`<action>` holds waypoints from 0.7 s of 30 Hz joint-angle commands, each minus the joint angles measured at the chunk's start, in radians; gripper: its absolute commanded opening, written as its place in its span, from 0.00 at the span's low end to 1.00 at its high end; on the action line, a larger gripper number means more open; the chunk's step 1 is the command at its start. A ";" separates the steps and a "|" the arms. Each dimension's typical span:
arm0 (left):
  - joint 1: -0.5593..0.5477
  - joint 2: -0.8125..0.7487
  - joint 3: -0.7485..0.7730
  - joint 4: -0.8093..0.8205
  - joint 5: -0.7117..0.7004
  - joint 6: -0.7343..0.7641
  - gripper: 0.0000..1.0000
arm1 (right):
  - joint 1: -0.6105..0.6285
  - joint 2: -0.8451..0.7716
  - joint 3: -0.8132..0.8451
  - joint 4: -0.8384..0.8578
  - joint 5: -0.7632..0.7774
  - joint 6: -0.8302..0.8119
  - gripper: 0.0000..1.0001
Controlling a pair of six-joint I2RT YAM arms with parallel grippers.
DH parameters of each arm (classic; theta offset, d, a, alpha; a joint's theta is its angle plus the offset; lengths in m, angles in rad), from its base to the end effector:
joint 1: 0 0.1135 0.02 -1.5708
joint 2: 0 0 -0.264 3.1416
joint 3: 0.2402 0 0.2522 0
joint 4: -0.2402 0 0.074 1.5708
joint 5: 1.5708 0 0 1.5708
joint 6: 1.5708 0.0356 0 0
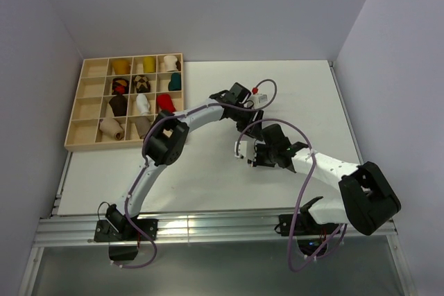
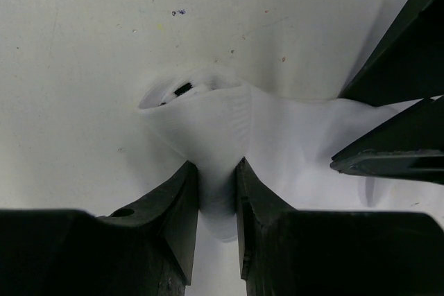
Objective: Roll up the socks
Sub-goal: Roll the sock at the center of the board.
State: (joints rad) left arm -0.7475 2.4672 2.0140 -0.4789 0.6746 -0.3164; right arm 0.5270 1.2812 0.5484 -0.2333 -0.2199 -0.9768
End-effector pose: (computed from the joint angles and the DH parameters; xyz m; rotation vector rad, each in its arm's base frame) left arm 0.3761 -0.3789 0.1433 0.8686 2.5274 -1.2476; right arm 0.1937 0.1217 0.1578 -1.7732 1.7700 0.0953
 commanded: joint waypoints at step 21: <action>0.095 -0.172 -0.383 0.273 -0.233 -0.245 0.00 | -0.008 0.021 0.091 -0.170 -0.116 0.092 0.19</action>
State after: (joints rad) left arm -0.7017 2.3528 1.7180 -0.2245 0.6212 -0.5232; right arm 0.5289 1.2984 0.5930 -0.2966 -0.2577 -0.9268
